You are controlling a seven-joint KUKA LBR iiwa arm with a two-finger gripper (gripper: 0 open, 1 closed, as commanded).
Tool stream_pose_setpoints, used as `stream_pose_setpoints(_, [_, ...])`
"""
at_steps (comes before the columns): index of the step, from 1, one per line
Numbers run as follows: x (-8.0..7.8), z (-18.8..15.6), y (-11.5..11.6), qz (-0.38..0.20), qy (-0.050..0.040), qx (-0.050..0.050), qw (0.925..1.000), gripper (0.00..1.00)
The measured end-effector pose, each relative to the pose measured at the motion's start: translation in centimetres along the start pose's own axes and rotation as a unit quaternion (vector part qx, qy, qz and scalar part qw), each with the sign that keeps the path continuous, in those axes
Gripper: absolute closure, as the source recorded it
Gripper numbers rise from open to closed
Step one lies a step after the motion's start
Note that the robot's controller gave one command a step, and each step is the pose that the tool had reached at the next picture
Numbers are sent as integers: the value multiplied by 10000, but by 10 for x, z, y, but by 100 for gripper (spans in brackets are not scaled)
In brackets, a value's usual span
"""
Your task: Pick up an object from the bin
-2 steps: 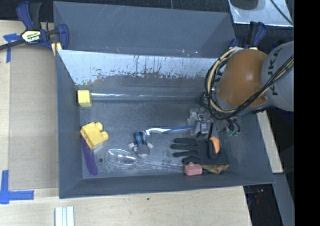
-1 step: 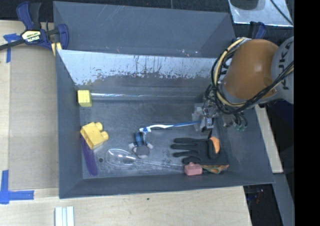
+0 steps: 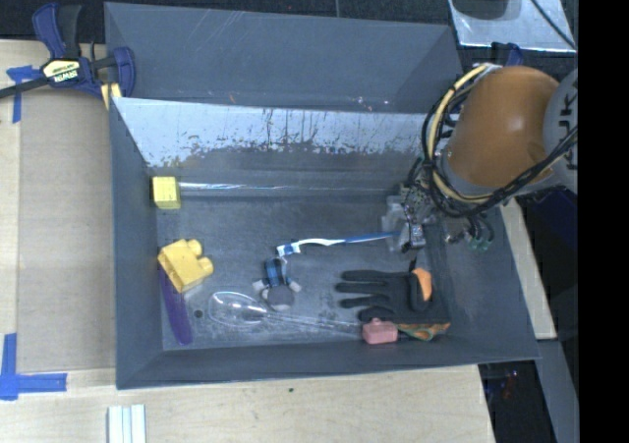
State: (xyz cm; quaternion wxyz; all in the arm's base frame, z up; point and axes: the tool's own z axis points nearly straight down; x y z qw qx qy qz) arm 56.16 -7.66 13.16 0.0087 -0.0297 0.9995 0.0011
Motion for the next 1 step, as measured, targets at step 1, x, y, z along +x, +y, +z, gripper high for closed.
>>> stream_pose_setpoints(1, [-1, -11, 0, 3, -27, 5, 10000, 100])
